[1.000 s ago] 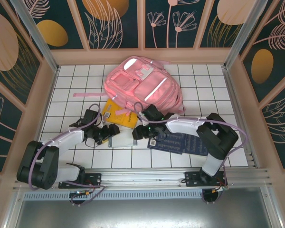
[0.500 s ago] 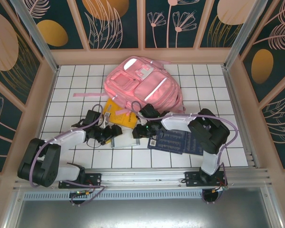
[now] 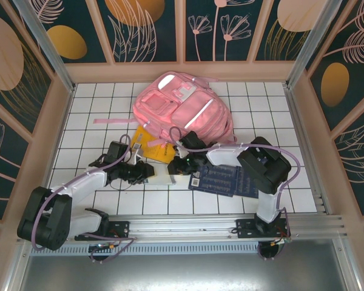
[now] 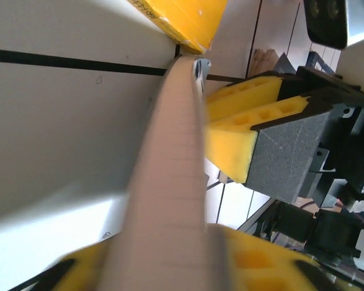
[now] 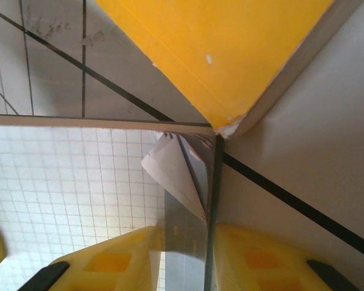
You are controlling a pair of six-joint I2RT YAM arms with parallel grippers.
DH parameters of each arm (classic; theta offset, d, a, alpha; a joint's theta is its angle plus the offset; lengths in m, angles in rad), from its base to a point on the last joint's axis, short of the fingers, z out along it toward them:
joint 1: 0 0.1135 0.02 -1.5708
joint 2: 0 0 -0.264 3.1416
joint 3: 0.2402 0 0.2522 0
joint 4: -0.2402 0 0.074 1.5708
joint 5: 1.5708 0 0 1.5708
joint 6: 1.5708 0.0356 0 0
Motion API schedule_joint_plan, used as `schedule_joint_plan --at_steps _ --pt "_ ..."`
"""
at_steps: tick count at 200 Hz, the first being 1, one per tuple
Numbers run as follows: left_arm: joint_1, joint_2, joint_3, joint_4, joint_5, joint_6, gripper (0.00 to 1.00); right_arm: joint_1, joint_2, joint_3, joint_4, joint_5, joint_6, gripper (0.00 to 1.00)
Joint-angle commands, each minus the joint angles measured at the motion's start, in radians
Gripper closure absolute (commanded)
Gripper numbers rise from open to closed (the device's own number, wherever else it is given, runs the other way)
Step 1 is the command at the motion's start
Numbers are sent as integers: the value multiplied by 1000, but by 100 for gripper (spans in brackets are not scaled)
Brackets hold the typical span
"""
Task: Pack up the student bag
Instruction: Pick up the notebook from the bottom-center of the table.
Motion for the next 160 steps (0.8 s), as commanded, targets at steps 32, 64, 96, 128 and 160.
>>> schedule_joint_plan --at_steps 32,64,96,128,160 --pt "-6 -75 118 -25 29 75 100 -53 -115 -98 23 28 26 50" --pt "-6 -134 202 -3 76 63 100 -97 -249 -159 96 -72 18 33" --pt "-8 -169 247 55 130 25 100 -134 -362 -238 243 -233 69 26" --pt "-7 -190 261 110 164 -9 100 -153 -477 -311 417 -322 144 26" --pt "-7 -206 230 221 219 -83 100 -169 -531 -361 583 -353 243 28"
